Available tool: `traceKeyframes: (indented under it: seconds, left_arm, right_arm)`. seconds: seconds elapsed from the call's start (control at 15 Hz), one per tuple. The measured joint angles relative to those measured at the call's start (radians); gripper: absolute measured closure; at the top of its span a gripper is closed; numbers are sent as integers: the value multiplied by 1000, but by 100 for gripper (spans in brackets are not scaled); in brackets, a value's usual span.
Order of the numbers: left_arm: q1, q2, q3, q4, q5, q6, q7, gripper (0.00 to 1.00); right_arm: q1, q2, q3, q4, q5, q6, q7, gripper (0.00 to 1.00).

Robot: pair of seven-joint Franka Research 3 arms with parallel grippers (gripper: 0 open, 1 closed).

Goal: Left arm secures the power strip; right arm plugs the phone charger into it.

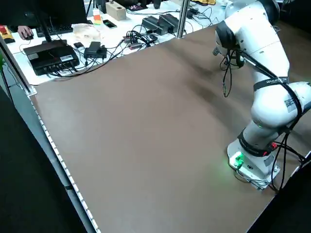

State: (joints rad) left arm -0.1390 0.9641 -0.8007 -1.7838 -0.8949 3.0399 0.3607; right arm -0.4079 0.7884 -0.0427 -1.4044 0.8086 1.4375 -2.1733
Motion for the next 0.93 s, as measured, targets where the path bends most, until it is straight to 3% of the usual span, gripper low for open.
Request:
traceKeyframes:
  seconds: [0.47,0.53,0.93]
  left_arm:
    - [0,0,0,0,0,0,0,99]
    - [0,0,0,0,0,0,0,99]
    - [0,0,0,0,0,0,0,99]
  right_arm:
    - [99,-201,0,1,-120,3,387,52]
    - [128,-245,0,1,-140,6,508,52]
    - [245,-336,1,12,-229,15,869,52]
